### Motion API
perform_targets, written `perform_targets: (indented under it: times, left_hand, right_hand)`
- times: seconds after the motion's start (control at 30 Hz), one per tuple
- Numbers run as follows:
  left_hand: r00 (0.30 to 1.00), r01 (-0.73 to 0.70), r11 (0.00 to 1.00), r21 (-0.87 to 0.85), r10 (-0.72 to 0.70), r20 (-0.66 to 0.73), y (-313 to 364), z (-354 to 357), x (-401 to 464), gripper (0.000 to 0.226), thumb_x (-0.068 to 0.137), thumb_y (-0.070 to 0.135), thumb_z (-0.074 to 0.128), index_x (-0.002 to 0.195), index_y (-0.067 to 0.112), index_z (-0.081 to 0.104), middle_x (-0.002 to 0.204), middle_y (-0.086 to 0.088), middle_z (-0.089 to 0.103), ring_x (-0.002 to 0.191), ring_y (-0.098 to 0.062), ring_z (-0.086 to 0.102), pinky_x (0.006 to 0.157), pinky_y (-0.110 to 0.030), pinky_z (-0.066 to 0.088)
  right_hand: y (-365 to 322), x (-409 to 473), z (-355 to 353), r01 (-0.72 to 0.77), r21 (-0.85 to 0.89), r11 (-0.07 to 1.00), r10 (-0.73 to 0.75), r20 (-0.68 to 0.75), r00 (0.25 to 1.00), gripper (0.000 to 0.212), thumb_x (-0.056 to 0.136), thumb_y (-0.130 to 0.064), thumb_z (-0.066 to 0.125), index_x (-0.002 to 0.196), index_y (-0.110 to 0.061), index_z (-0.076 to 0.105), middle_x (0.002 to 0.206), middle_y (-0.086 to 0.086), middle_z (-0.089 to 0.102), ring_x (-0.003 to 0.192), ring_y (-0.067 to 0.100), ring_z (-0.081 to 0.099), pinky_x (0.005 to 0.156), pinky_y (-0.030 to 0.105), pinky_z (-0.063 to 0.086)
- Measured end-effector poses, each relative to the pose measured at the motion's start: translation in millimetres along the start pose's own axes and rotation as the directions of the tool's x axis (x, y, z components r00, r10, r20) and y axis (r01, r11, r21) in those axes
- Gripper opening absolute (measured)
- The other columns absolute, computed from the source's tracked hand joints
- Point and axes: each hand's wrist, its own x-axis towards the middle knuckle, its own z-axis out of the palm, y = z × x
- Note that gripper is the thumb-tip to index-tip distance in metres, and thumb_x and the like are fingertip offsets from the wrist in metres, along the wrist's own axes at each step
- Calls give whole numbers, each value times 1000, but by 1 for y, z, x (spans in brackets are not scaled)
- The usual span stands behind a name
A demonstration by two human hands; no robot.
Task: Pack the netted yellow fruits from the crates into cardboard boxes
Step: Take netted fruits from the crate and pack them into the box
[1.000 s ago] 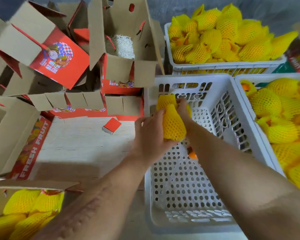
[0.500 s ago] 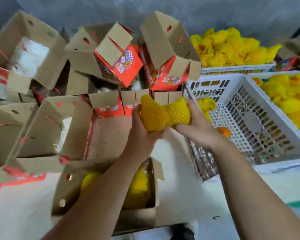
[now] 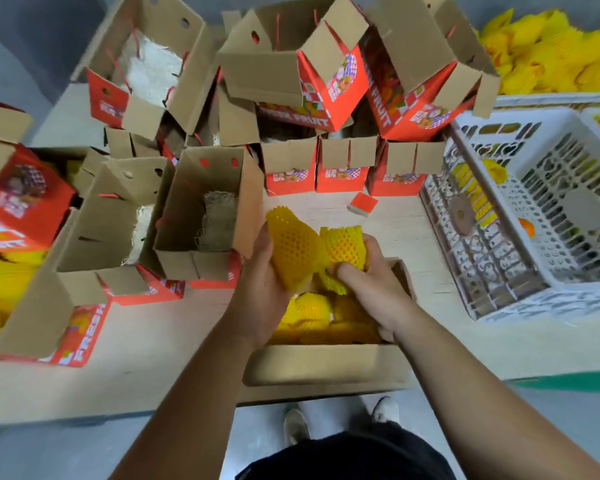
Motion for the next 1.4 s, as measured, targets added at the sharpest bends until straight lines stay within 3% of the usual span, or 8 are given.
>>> perform_targets:
  times: [0.1, 0.2, 0.37, 0.47, 0.63, 0.87, 1.17, 1.4]
  left_hand:
    - [977, 186, 937, -297, -208, -44, -12, -9, 1, 51, 108, 34, 48, 156, 21, 35, 130, 22, 54, 118, 12, 58, 85, -3, 48]
    - [931, 362, 872, -328, -355, 84, -25, -21, 1, 63, 94, 54, 66, 148, 29, 45, 137, 2, 63, 124, -16, 63, 109, -47, 50]
    - [925, 330, 870, 366, -375, 60, -64, 1, -5, 81, 102, 42, 59, 161, 35, 4, 163, -7, 22, 144, -30, 37, 115, -49, 39]
    - [909, 356, 639, 682, -405, -95, -71, 12, 7, 88, 102, 21, 54, 159, 36, -12, 161, -15, 15, 141, -32, 37, 109, -35, 35]
    - [981, 183, 572, 799, -158, -111, -64, 7, 2, 82, 86, 8, 76, 145, 25, 22, 146, -14, 12, 110, -36, 61, 79, -36, 53]
    - [913, 85, 444, 892, -392, 109, -55, 0, 5, 30, 105, 36, 50, 108, 12, 68, 116, -11, 68, 105, -31, 67, 82, -36, 52]
    - [969, -28, 841, 541, -110, 221, -1, 52, 37, 27, 104, 23, 48, 126, 27, 63, 123, 5, 70, 111, -18, 65, 94, -41, 53]
    - [972, -147, 915, 375, 63, 226, 31, 161, 84, 33, 101, 12, 47, 127, 25, 62, 128, 3, 64, 117, -17, 62, 98, -43, 51]
  right_hand:
    - [2, -2, 14, -108, 286, 952, 97, 53, 994, 43, 86, -30, 57, 129, -29, 55, 110, 3, 75, 97, 18, 74, 71, 33, 60]
    - [12, -3, 14, -176, 139, 975, 178, -7, 984, 31, 96, -19, 48, 124, -26, 61, 115, 11, 73, 109, 29, 70, 94, 52, 58]
    - [46, 20, 26, -250, -386, 888, 244, -65, 968, 37, 92, -18, 69, 123, -22, 50, 112, 3, 66, 91, 16, 65, 70, 20, 55]
    - [63, 43, 37, -251, -484, 838, 241, -84, 967, 57, 90, -16, 74, 137, -7, 42, 123, 6, 58, 103, 18, 56, 83, 26, 49]
    - [82, 52, 41, -346, -707, 617, 349, -148, 925, 89, 80, -58, 81, 147, -14, 43, 149, 17, 38, 130, 35, 51, 104, 36, 44]
    - [61, 41, 34, -206, -730, 651, 231, -68, 971, 29, 90, -42, 67, 103, -25, 47, 80, -7, 56, 67, 8, 50, 53, 26, 32]
    - [4, 21, -19, 130, -553, 823, -183, -41, 982, 24, 93, -8, 53, 102, -30, 58, 90, -9, 70, 82, 8, 66, 75, 23, 51]
    - [-20, 33, -122, 275, -434, 858, -396, -216, 893, 31, 90, 5, 51, 105, -19, 63, 97, -11, 68, 88, 1, 64, 77, 16, 47]
